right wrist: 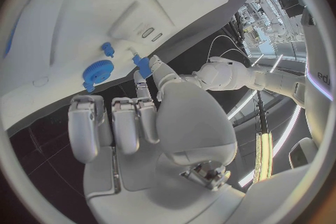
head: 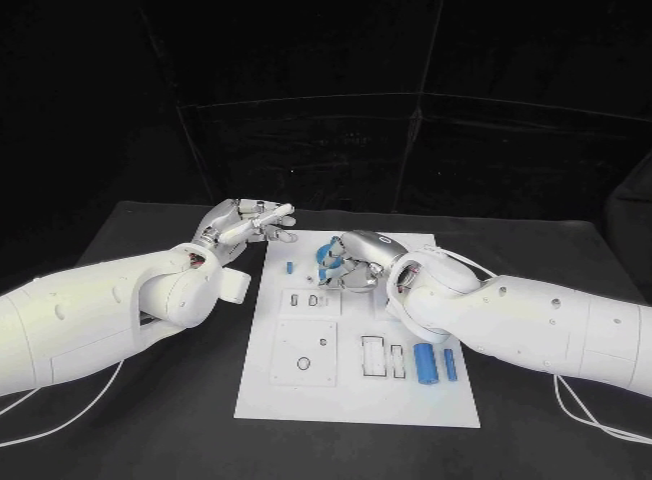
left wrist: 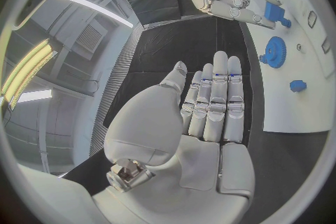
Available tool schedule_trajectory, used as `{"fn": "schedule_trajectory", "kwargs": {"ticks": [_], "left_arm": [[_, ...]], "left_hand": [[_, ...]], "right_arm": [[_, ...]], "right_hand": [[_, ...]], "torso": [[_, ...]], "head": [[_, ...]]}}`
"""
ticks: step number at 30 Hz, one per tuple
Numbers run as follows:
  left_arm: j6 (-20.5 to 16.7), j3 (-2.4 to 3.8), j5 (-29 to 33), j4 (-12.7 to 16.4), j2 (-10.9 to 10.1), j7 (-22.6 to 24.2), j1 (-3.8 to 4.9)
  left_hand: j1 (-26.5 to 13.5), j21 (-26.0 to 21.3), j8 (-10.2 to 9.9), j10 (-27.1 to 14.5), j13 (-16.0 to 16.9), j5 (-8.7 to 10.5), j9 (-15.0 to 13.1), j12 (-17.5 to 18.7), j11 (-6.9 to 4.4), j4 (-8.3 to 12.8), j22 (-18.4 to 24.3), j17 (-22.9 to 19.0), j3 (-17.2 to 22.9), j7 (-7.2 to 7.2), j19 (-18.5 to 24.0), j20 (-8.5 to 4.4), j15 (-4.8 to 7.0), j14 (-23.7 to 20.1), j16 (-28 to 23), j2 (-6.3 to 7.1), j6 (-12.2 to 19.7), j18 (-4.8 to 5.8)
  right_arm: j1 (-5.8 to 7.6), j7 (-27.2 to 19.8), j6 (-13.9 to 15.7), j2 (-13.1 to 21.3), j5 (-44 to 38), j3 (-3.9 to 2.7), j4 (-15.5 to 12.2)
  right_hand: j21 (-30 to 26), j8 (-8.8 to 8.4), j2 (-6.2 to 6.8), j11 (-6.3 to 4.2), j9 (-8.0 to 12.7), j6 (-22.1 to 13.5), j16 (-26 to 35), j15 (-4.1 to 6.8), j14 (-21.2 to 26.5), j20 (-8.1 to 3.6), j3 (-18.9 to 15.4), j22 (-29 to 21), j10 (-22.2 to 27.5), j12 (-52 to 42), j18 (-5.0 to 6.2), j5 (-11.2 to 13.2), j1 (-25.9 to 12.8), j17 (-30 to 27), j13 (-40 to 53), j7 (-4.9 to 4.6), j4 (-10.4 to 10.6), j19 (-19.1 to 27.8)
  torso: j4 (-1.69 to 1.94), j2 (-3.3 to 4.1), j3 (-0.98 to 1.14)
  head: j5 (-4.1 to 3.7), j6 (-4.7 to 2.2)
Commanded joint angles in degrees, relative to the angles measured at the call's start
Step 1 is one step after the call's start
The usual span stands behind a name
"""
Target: Assemble the parts on the task board
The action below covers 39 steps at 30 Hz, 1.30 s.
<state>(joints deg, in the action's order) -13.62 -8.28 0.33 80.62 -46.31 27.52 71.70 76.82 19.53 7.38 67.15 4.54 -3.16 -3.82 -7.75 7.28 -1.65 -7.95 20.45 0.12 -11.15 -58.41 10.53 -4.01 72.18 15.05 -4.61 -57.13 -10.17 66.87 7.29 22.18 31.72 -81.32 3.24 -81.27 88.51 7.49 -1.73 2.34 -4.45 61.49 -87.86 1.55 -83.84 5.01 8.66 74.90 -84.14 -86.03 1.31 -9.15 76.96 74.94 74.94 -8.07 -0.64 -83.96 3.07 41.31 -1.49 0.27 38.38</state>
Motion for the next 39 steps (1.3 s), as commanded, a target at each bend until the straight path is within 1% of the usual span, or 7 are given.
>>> {"fn": "schedule_trajectory", "kwargs": {"ticks": [1, 5, 15, 22, 25, 31, 39], "left_arm": [[-0.83, 0.05, 0.02, 0.01, 0.11, 1.46, 0.13], [-0.86, 0.05, 0.02, 0.08, 0.17, 1.74, 0.13], [-0.54, 0.05, 0.02, 0.20, 0.25, 1.67, 0.13], [-0.22, 0.05, 0.02, 0.21, 0.25, 1.40, 0.12], [-0.16, 0.05, 0.02, 0.19, 0.23, 1.29, 0.12], [0.06, 0.05, 0.02, 0.18, 0.25, 1.09, 0.12], [0.28, 0.05, 0.02, 0.21, 0.23, 0.85, 0.12]], "left_hand": [[0.11, -0.34, -0.15, 0.09, -0.08, 0.00, 0.02, 0.28, -0.13, 0.32, 0.07, 0.10, -0.14, 0.03, -0.45, -0.15, 0.27, 0.02, -0.33, -0.36, 0.09, -0.35], [-1.16, -0.38, -0.12, 0.31, -0.06, 0.06, 0.01, 0.29, -0.05, -0.19, 0.11, 0.37, -0.91, -0.02, -0.54, -0.12, 0.19, 0.13, -0.38, 0.15, -0.02, -0.32], [-1.22, -0.39, -0.12, 0.32, -0.06, 0.05, 0.01, 0.29, -0.05, -0.21, 0.11, 0.40, -0.96, -0.02, -0.55, -0.12, 0.19, 0.13, -0.39, 0.17, -0.03, -0.32], [-1.23, -0.39, -0.12, 0.32, -0.06, 0.04, 0.01, 0.30, -0.05, -0.21, 0.12, 0.41, -0.97, -0.02, -0.55, -0.12, 0.19, 0.13, -0.40, 0.16, -0.03, -0.32], [-1.23, -0.39, -0.12, 0.32, -0.06, 0.04, 0.01, 0.30, -0.05, -0.21, 0.12, 0.41, -0.97, -0.02, -0.55, -0.12, 0.19, 0.13, -0.40, 0.16, -0.03, -0.32], [-1.23, -0.39, -0.12, 0.32, -0.06, 0.04, 0.01, 0.30, -0.05, -0.21, 0.12, 0.41, -0.97, -0.02, -0.55, -0.12, 0.19, 0.13, -0.40, 0.16, -0.03, -0.32], [-1.26, -0.41, -0.13, 0.30, -0.06, 0.03, 0.02, 0.32, -0.05, -0.22, 0.13, 0.43, -0.98, -0.01, -0.54, -0.11, 0.18, 0.10, -0.43, 0.13, -0.02, -0.31]], "right_arm": [[-0.09, 1.99, -2.93, -0.72, -3.88, 0.12, 0.18], [-0.39, 2.48, -3.48, -1.22, -4.82, 0.25, 0.41], [-1.31, 3.03, -5.02, -1.57, -6.43, 0.33, 0.40], [-1.66, 3.54, -5.87, -1.54, -6.99, 0.33, 0.54], [-1.70, 3.71, -6.29, -1.50, -7.14, 0.33, 0.59], [-1.74, 4.09, -7.04, -1.34, -7.56, 0.33, 0.59], [-1.77, 4.17, -7.91, -0.98, -7.76, 0.34, 0.56]], "right_hand": [[0.36, 0.06, 0.04, -0.39, -0.05, 1.84, -0.20, 0.35, -5.16, -0.41, 0.20, 12.54, -3.12, -0.19, -0.67, -0.32, -0.53, 10.26, 11.38, 1.53, 0.16, -4.21], [0.36, 0.04, 0.07, -0.38, -0.04, 1.83, -0.19, 0.35, -5.15, -0.42, 0.19, 12.54, -3.11, -0.18, -0.67, -0.35, -0.60, 10.24, 11.37, 1.53, 0.18, -4.21], [0.37, -0.04, 0.29, -0.37, -0.01, 1.75, -0.17, 0.34, -5.14, -0.42, 0.15, 12.57, -3.10, -0.17, -0.67, -0.41, -0.77, 10.20, 11.36, 1.51, 0.17, -4.23], [0.35, -0.07, 0.37, -0.36, 0.00, 1.72, -0.14, 0.34, -5.13, -0.43, 0.13, 12.53, -3.08, -0.14, -0.66, -0.39, -0.83, 10.12, 11.34, 1.50, 0.17, -4.20], [0.34, -0.11, 0.47, -0.35, 0.01, 1.68, -0.13, 0.33, -5.12, -0.42, 0.11, 12.50, -3.03, -0.07, -0.66, -0.36, -0.93, 10.08, 11.28, 1.47, 0.18, -4.18], [0.33, -0.15, 0.58, -0.33, 0.03, 1.63, -0.11, 0.32, -5.11, -0.42, 0.07, 12.48, -3.03, -0.06, -0.65, -0.33, -1.01, 10.05, 11.27, 1.45, 0.18, -4.16], [0.18, -1.04, 2.22, 0.12, 0.34, 0.33, 0.03, -0.02, -5.04, -0.22, -0.36, 12.18, -2.45, 0.67, -0.58, -0.41, -1.81, 9.75, 10.62, 0.87, -0.02, -3.94]], "torso": [[0.11, 0.09, 0.08], [0.03, 0.04, 0.07], [-0.14, 0.07, 0.16], [-0.02, 0.03, 0.12], [-0.05, 0.06, 0.12], [-0.02, 0.05, 0.11], [-0.01, 0.05, 0.09]], "head": [[0.13, 0.08], [0.24, 0.26], [0.59, 0.67], [0.47, 1.10], [0.55, 1.00], [0.61, 1.12], [0.69, 1.26]]}}
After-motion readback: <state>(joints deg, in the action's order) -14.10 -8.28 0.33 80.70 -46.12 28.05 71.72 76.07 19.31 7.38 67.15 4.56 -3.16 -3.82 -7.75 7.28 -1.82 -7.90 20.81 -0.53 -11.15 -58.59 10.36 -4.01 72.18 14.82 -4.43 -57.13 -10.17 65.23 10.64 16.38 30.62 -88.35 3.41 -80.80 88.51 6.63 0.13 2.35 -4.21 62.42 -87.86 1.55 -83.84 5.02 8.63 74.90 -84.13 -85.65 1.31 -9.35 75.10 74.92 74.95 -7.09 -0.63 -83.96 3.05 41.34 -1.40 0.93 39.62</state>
